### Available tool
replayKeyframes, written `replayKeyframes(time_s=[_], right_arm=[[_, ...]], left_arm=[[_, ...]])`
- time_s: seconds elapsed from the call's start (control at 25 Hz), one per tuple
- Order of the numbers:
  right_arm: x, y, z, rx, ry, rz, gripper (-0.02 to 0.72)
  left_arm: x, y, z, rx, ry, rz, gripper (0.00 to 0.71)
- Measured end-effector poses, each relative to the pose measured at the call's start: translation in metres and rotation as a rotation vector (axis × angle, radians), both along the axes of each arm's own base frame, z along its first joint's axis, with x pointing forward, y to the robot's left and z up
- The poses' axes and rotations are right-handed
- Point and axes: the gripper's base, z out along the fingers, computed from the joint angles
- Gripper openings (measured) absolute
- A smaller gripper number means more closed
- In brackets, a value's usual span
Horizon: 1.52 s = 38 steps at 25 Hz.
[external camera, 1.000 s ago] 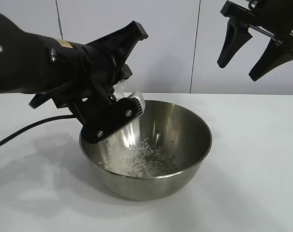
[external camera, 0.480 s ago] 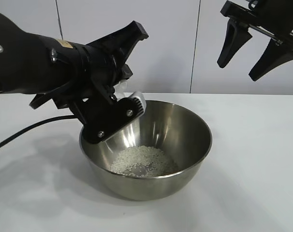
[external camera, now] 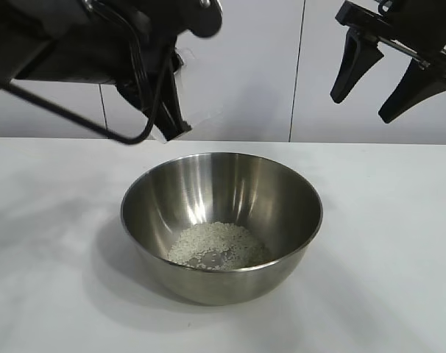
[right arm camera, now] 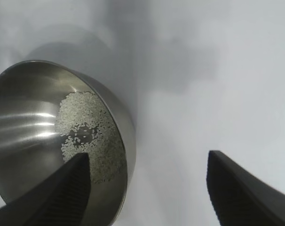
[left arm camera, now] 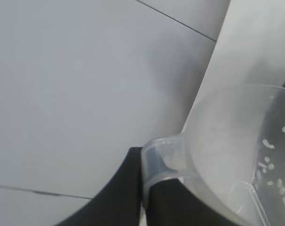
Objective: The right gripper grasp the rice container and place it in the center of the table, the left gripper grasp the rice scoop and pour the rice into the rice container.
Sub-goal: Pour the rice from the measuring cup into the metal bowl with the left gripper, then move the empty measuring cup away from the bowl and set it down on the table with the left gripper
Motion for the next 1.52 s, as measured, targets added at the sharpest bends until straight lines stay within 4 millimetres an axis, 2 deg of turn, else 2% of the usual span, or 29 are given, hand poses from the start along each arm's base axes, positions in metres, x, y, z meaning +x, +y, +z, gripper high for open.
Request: replayKeyframes(time_s=[0.2,0.4,0.52,0.68,0.76,0.88,1.2,1.4,1.52], right_arm=[[0.000,0.000,0.000,-0.004,-0.002,0.004,0.484],[0.000,0.000,0.000,-0.004,-0.002,0.003,0.484],[0.000,0.000,0.000,-0.005,-0.004,0.003,0.484],[0.000,0.000,0.000,-0.005,-0.007,0.003,0.484],[0.000,0.000,0.000,-0.005,-0.007,0.003,0.484],[0.000,0.000,0.000,-0.005,-0.007,0.003,0.484],[0.001,0.000,0.000,-0.005,-0.010,0.001,0.484],[0.001,0.000,0.000,-0.005,-0.010,0.001,0.484],[0.001,0.000,0.000,-0.005,-0.010,0.001,0.484]], left_arm=[[0.014,0.024,-0.005,-0.504,0.251,0.205,0.003],[0.020,0.033,-0.007,-0.857,0.410,0.337,0.003],[0.020,0.036,-0.008,-1.024,0.418,0.383,0.003],[0.010,0.048,-0.017,-1.171,0.288,0.336,0.003],[0.002,0.058,-0.022,-1.174,0.178,0.243,0.003],[-0.008,0.081,-0.034,-1.105,0.102,0.156,0.003],[0.002,0.143,-0.052,-0.884,0.187,0.068,0.003],[0.004,0.164,-0.064,-0.786,0.242,0.079,0.003],[0.006,0.164,-0.084,-0.761,0.303,0.097,0.003]])
